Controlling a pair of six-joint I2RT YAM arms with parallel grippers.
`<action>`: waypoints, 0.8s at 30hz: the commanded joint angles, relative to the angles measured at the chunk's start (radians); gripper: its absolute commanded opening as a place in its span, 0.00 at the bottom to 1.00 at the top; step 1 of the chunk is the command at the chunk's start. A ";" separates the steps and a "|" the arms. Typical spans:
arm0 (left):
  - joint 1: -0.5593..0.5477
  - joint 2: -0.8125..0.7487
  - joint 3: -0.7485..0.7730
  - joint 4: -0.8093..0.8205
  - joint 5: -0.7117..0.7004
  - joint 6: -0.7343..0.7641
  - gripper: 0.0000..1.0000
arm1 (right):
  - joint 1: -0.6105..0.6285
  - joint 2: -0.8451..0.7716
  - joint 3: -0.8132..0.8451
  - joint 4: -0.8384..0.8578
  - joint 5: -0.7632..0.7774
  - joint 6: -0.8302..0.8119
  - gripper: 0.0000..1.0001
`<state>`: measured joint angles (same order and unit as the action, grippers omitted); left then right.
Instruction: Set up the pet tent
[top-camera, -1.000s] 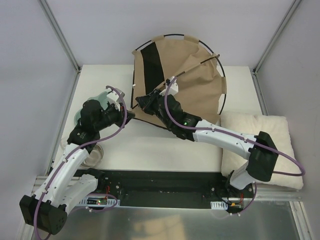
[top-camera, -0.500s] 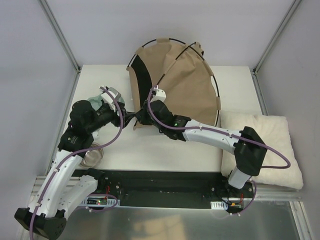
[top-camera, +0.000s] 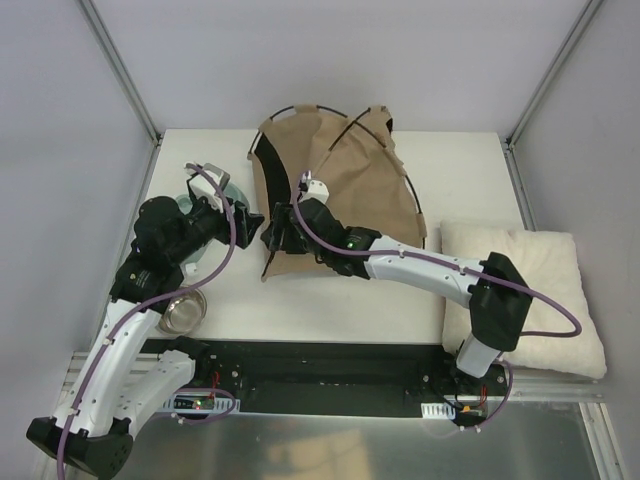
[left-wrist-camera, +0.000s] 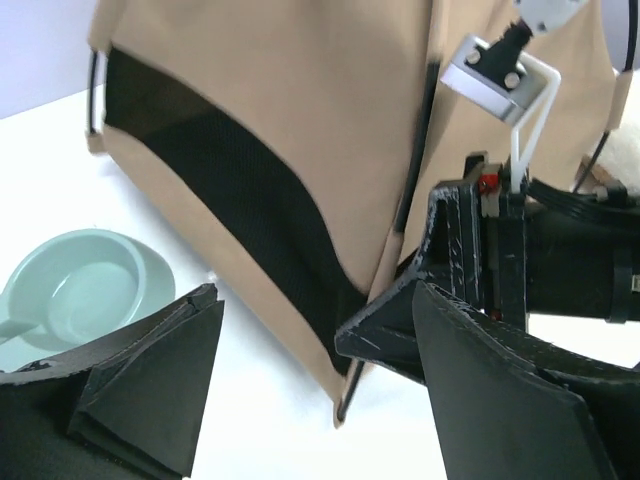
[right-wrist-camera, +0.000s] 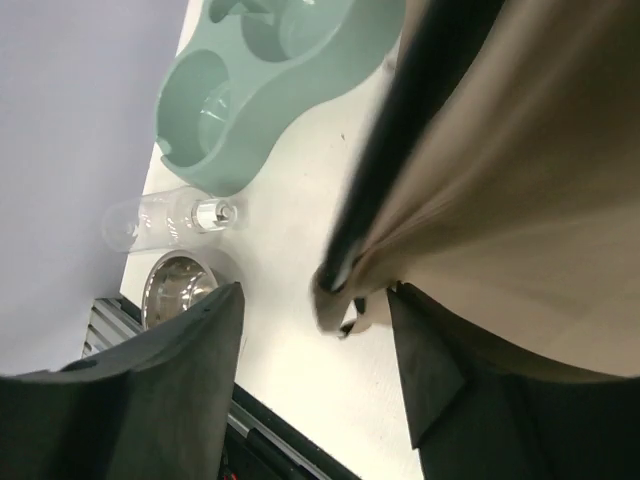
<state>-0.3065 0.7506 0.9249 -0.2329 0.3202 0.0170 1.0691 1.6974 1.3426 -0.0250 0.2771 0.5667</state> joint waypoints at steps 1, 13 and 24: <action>0.000 0.018 0.064 0.015 -0.078 -0.081 0.80 | -0.009 -0.059 0.023 -0.075 0.007 -0.004 0.71; 0.001 0.072 0.091 0.009 -0.092 -0.106 0.99 | -0.014 -0.339 -0.031 -0.265 -0.045 -0.094 0.84; 0.000 0.095 0.040 -0.008 0.155 -0.167 0.92 | -0.219 -0.556 0.162 -0.631 -0.061 -0.335 0.84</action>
<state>-0.3065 0.8444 0.9787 -0.2481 0.3824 -0.1043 0.9466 1.1683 1.3983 -0.4850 0.1921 0.3672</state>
